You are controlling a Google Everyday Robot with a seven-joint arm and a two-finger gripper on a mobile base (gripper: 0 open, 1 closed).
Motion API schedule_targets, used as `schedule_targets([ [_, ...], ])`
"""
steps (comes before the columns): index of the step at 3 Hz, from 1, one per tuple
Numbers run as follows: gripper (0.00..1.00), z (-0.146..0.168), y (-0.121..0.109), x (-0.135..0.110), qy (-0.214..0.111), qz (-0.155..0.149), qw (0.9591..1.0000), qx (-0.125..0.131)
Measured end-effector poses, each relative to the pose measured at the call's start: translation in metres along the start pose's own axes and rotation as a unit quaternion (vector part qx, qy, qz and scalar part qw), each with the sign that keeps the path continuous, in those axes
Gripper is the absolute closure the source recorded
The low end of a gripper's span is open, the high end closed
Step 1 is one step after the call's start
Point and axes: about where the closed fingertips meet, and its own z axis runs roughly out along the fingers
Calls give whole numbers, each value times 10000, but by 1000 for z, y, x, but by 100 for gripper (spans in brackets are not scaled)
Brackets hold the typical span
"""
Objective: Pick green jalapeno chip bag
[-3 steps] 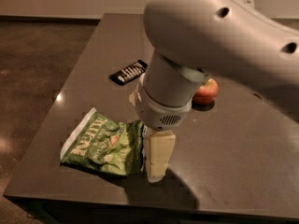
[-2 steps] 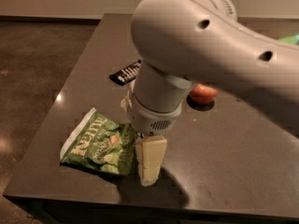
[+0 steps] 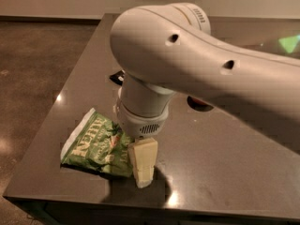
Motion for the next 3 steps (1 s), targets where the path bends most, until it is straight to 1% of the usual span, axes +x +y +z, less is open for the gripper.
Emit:
schedule_targets([
  [1,26,2,-4,2,80,-12,10000,-20],
  [3,73,-14,-10,14,126,99,9999,14],
])
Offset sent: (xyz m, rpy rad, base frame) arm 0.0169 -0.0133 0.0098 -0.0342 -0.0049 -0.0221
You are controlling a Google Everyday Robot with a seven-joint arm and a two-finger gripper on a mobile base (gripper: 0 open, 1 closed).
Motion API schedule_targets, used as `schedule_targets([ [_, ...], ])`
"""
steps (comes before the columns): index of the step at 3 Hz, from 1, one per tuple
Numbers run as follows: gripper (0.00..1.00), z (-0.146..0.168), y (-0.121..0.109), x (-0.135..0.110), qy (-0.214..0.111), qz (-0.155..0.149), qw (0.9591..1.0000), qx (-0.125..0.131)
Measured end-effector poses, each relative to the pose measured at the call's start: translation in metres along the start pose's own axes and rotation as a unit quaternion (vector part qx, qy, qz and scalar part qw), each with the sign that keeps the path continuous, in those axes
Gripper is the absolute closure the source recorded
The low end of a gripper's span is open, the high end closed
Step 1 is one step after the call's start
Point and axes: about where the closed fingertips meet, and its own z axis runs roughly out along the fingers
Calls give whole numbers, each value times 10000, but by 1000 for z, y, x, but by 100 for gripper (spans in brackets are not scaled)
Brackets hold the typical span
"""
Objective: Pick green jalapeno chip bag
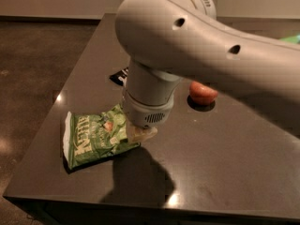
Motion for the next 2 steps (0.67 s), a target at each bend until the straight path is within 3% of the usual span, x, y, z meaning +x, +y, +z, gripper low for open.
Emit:
schedule_targets([
  [1,95,-10,-1,6,-38,103,9999,30],
  [2,100,-24,-4,10,-135,218,9996,67],
])
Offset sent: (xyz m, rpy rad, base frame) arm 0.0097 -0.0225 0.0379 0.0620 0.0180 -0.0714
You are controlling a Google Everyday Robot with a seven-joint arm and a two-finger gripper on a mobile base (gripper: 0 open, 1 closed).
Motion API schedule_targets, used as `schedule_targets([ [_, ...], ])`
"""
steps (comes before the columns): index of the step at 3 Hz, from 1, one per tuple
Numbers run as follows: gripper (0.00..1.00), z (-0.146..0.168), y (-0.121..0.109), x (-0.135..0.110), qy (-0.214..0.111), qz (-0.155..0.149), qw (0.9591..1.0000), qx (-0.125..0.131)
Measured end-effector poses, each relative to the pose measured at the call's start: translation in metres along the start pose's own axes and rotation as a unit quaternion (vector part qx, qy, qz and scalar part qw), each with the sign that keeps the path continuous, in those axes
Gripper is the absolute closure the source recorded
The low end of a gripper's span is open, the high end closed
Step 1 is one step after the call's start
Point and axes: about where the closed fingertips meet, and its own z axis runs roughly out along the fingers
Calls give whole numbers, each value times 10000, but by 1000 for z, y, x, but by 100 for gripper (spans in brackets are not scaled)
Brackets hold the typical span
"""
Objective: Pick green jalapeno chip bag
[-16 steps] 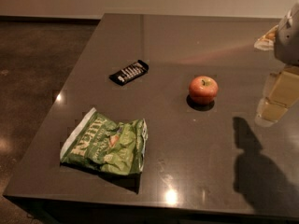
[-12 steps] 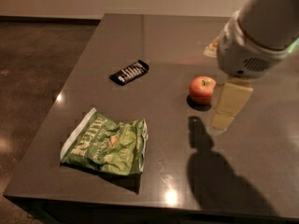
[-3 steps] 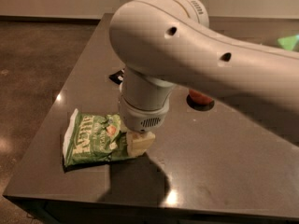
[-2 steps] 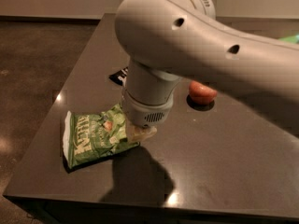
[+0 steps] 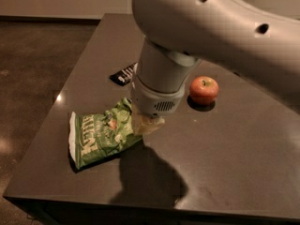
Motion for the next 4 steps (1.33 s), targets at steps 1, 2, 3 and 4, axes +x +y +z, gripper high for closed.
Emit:
schedule_targets([
  [1,100,-30,-2,-2,-276,5,9996,84],
  [2,100,-67,-2,-15,-596,-188,9977,256],
  [3,100,-97,-3,-26,-879,-339,9949,354],
  [4,100,-129,-6,-38,-1177,-511,9906,471],
])
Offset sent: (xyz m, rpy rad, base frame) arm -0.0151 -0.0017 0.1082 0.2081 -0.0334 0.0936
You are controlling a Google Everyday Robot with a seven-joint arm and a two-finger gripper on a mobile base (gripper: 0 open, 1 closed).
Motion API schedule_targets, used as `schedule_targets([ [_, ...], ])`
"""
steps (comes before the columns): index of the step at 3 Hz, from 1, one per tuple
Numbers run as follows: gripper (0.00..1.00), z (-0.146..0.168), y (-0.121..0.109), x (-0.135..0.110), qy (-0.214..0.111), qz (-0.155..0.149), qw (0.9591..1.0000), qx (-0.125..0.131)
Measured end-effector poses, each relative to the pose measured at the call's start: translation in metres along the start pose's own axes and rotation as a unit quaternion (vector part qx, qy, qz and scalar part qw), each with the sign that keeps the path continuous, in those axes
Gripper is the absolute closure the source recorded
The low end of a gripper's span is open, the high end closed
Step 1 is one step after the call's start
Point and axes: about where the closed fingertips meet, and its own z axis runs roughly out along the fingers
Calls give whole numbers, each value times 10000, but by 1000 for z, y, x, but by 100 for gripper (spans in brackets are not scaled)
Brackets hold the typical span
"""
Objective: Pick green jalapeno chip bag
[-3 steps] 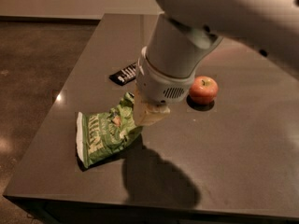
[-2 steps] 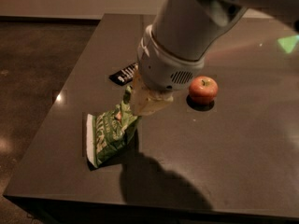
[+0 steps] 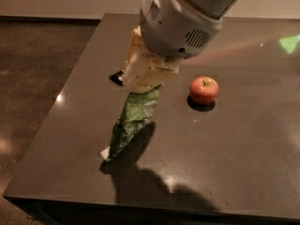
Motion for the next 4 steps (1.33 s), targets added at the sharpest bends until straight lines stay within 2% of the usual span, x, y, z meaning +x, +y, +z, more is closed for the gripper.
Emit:
schedule_targets([
  [2,100,-45,-6,-39,-532,-401,9975,217],
  [3,100,-83,-6,-85,-825,-771,9918,597],
  [4,100,-92,0,-98,-798,-880,9902,729],
])
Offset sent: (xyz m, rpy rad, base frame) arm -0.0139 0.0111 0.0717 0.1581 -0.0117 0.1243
